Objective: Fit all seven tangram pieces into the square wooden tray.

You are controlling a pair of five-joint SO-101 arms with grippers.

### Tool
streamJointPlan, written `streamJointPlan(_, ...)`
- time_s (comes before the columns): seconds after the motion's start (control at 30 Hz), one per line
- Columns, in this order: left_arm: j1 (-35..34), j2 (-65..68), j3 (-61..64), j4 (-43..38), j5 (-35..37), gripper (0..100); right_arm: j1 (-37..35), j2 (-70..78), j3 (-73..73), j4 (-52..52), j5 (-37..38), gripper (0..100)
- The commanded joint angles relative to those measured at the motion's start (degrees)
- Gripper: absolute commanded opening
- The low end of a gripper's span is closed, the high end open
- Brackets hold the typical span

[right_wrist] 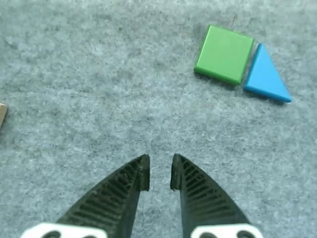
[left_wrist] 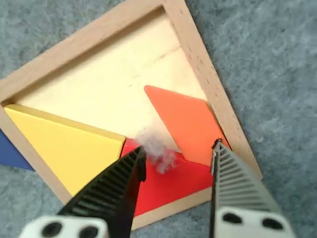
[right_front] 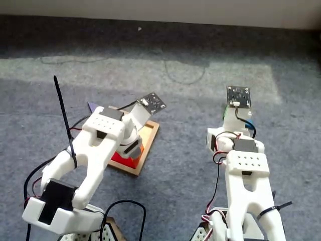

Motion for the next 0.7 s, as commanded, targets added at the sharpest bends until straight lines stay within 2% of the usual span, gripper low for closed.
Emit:
streamJointPlan(0.0,0.8,-3.8,0.6,3.3,-0.8,20,0.7,-1.5,-0.4,-1.4,0.1,8.1)
streamJointPlan(0.2,0.0,-19.0,0.5,4.7,-0.7,19,0.7,-1.5,-0.4,-1.4,0.1,8.1)
streamJointPlan(0.33,-4.5,-25.7,0.4,4.5,-0.6,19,0.7,-1.5,-0.4,-1.4,0.1,8.1)
streamJointPlan(0.5,-14.1,-24.8,-3.2,4.4,1.9,19,0.7,-1.5,-0.4,-1.4,0.1,8.1)
streamJointPlan(0.67,-22.5,-18.0,-7.6,4.1,5.9,26,0.7,-1.5,-0.4,-1.4,0.1,8.1)
